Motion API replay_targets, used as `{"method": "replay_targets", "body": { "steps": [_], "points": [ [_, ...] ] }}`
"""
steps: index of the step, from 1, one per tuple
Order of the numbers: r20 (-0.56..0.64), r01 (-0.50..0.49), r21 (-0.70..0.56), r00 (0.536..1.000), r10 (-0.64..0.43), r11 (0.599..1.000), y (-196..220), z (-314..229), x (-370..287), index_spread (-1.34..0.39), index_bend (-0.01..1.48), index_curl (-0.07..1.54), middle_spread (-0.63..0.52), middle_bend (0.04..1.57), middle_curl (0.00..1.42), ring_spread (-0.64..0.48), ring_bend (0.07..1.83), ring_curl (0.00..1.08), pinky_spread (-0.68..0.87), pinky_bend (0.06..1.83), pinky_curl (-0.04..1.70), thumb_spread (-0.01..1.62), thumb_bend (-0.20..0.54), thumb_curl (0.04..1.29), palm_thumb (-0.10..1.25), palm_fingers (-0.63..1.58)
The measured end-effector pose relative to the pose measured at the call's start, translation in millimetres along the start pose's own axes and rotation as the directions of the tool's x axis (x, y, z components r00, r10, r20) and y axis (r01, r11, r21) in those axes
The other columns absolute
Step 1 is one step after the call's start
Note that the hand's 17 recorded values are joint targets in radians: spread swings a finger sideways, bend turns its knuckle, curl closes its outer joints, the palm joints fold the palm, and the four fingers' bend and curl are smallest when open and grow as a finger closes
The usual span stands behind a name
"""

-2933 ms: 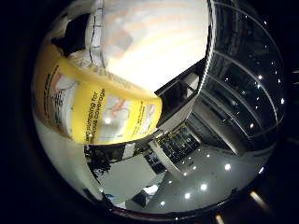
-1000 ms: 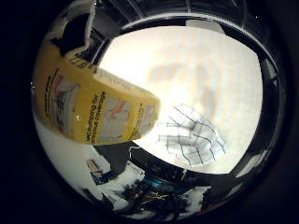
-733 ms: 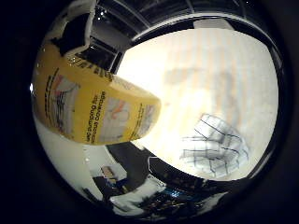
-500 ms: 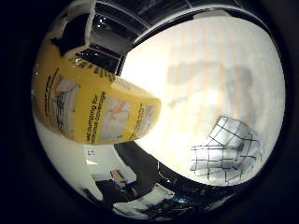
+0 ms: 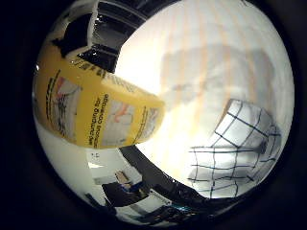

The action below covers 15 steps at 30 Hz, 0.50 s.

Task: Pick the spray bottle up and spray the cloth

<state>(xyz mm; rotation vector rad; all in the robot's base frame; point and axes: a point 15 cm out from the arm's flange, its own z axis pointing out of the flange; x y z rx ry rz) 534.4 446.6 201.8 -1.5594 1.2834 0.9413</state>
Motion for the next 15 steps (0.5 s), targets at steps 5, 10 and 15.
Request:
{"method": "replay_targets", "body": {
  "steps": [5, 10, 15],
  "points": [
    [-0.018, 0.005, -0.025, 1.000, -0.006, 1.000, 16.3, 7.4, 28.1, -0.17, 1.20, 0.70, -0.07, 1.38, 0.61, -0.16, 1.48, 0.61, -0.14, 0.97, 1.49, 1.04, -0.012, 0.72, 1.07, 1.19],
    [-0.034, 0.033, -0.068, 0.999, -0.036, 0.997, 29.8, 19.7, 63.1, -0.17, 1.20, 0.70, -0.07, 1.38, 0.61, -0.16, 1.48, 0.61, -0.14, 0.97, 1.49, 1.04, -0.012, 0.72, 1.07, 1.19],
    [-0.064, 0.048, -0.112, 0.996, -0.055, 0.993, 42.9, 23.9, 85.0, -0.17, 1.20, 0.69, -0.07, 1.38, 0.61, -0.16, 1.48, 0.61, -0.14, 0.97, 1.49, 1.04, -0.014, 0.72, 1.06, 1.19]
  ]
}}
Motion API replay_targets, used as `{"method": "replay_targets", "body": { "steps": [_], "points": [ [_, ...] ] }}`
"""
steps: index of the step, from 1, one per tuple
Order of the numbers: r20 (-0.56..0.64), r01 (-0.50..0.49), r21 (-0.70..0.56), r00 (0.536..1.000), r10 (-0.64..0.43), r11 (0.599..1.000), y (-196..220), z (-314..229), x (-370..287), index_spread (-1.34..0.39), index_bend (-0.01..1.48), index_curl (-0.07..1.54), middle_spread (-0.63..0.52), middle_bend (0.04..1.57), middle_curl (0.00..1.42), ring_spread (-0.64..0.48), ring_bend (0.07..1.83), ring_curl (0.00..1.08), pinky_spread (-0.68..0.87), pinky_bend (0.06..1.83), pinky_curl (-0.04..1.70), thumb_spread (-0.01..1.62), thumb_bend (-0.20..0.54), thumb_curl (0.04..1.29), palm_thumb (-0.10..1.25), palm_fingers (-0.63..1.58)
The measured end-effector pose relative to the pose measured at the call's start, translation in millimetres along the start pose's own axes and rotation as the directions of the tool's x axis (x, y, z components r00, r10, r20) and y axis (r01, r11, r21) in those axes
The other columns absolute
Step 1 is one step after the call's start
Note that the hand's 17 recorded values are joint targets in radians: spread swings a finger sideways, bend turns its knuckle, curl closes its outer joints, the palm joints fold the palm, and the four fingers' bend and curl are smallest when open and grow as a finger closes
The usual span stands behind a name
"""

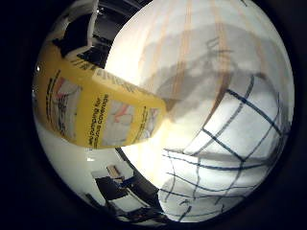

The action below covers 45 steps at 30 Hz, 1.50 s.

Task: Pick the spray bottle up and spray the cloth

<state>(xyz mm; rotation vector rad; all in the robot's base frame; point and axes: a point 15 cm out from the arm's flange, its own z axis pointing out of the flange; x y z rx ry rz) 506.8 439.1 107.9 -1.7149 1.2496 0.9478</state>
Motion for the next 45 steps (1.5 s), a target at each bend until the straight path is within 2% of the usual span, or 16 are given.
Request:
{"method": "replay_targets", "body": {
  "steps": [14, 16, 18, 19, 20, 21, 22, 23, 25, 28, 31, 37, 45],
  "points": [
    [0.012, -0.005, -0.028, 1.000, 0.005, 1.000, 10.5, 8.5, 5.9, -0.17, 1.20, 0.69, -0.07, 1.38, 0.60, -0.16, 1.47, 0.61, -0.15, 0.96, 1.47, 1.02, -0.021, 0.72, 1.02, 1.19],
    [0.034, -0.005, -0.047, 0.999, 0.007, 0.999, 15.3, 10.6, 1.1, -0.17, 1.16, 0.69, -0.07, 1.36, 0.60, -0.16, 1.45, 0.60, -0.15, 0.96, 1.43, 1.00, -0.032, 0.72, 0.99, 1.17],
    [0.054, -0.008, -0.070, 0.998, 0.012, 0.998, 22.3, 14.3, -0.4, -0.19, 0.96, 0.66, -0.06, 1.30, 0.57, -0.15, 1.41, 0.57, -0.19, 0.93, 1.30, 0.89, -0.048, 0.70, 0.88, 1.12],
    [0.057, -0.007, -0.083, 0.998, 0.011, 0.996, 25.5, 15.3, 0.5, -0.21, 0.78, 0.62, -0.07, 1.18, 0.54, -0.14, 1.37, 0.55, -0.23, 0.94, 1.22, 0.85, -0.049, 0.69, 0.84, 0.92],
    [0.058, -0.003, -0.109, 0.998, 0.009, 0.994, 32.2, 16.9, 2.5, -0.24, 0.65, 0.61, -0.08, 1.08, 0.52, -0.15, 1.35, 0.55, -0.27, 0.99, 1.16, 0.84, -0.041, 0.68, 0.82, 0.82],
    [0.059, 0.006, -0.139, 0.998, 0.002, 0.990, 38.2, 18.1, 3.8, -0.27, 0.54, 0.60, -0.07, 0.99, 0.50, -0.15, 1.29, 0.54, -0.29, 0.97, 1.13, 0.88, -0.029, 0.66, 0.82, 0.52],
    [0.058, 0.026, -0.170, 0.998, -0.017, 0.985, 41.4, 18.5, 3.9, -0.30, 0.56, 0.59, -0.06, 0.88, 0.46, -0.13, 1.18, 0.51, -0.25, 0.89, 1.12, 0.92, -0.046, 0.64, 0.78, 0.23],
    [0.059, 0.052, -0.210, 0.997, -0.040, 0.976, 44.6, 18.5, 3.2, -0.35, 0.56, 0.56, -0.05, 0.81, 0.43, -0.10, 1.04, 0.47, -0.17, 0.79, 1.08, 0.96, -0.038, 0.61, 0.76, 0.04],
    [0.054, 0.078, -0.279, 0.996, -0.065, 0.957, 48.1, 17.4, 5.9, -0.39, 0.47, 0.46, -0.01, 0.64, 0.36, 0.00, 0.79, 0.33, 0.05, 0.58, 0.93, 1.01, -0.038, 0.55, 0.70, -0.15],
    [0.041, 0.085, -0.345, 0.996, -0.075, 0.935, 53.8, 16.5, 10.3, -0.43, 0.28, 0.38, 0.03, 0.44, 0.30, 0.09, 0.54, 0.24, 0.28, 0.39, 0.73, 1.02, -0.035, 0.47, 0.65, -0.12],
    [0.039, 0.089, -0.347, 0.996, -0.080, 0.934, 52.9, 14.9, 9.1, -0.43, 0.17, 0.34, 0.05, 0.33, 0.28, 0.13, 0.42, 0.21, 0.36, 0.31, 0.61, 1.02, -0.030, 0.42, 0.63, -0.05],
    [0.040, 0.100, -0.341, 0.995, -0.091, 0.935, 49.1, 11.2, 5.4, -0.43, 0.15, 0.29, 0.05, 0.25, 0.29, 0.15, 0.33, 0.21, 0.39, 0.31, 0.48, 1.02, -0.026, 0.36, 0.63, 0.00],
    [0.037, 0.105, -0.320, 0.994, -0.098, 0.942, 39.4, -0.7, 4.1, -0.42, 0.15, 0.26, 0.05, 0.21, 0.31, 0.14, 0.29, 0.23, 0.38, 0.33, 0.41, 1.01, -0.025, 0.34, 0.64, 0.02]
  ]
}}
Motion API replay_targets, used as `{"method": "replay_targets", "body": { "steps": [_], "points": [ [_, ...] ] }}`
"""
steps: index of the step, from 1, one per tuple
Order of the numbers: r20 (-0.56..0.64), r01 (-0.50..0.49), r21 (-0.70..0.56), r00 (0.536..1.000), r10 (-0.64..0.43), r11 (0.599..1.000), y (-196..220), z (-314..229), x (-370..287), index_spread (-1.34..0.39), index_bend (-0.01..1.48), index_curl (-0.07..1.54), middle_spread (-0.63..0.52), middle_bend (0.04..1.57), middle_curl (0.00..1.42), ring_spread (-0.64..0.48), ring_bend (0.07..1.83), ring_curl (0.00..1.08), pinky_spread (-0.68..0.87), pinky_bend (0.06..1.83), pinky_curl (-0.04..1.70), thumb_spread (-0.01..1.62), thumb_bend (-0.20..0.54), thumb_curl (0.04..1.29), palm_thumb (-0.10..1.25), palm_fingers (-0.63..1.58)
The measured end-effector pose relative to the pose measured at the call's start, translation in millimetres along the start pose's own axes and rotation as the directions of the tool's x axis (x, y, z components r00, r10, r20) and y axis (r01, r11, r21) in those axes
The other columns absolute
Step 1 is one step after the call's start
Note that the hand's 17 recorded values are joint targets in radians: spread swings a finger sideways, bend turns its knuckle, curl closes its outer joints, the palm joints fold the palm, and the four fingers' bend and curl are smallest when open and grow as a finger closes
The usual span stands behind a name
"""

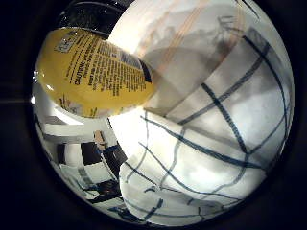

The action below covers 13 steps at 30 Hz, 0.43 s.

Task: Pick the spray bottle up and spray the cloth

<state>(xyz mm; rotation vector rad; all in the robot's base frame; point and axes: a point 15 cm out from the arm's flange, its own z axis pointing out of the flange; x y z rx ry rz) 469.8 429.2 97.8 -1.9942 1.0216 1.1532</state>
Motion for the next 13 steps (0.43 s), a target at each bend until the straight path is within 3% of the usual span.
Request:
{"method": "replay_targets", "body": {
  "steps": [13],
  "points": [
    [-0.045, 0.069, 0.015, 0.997, -0.069, 0.997, -9.1, -33.6, -32.2, -0.41, 0.16, 0.26, 0.05, 0.19, 0.32, 0.14, 0.27, 0.25, 0.36, 0.36, 0.35, 1.01, -0.025, 0.33, 0.64, 0.03]
  ]
}}
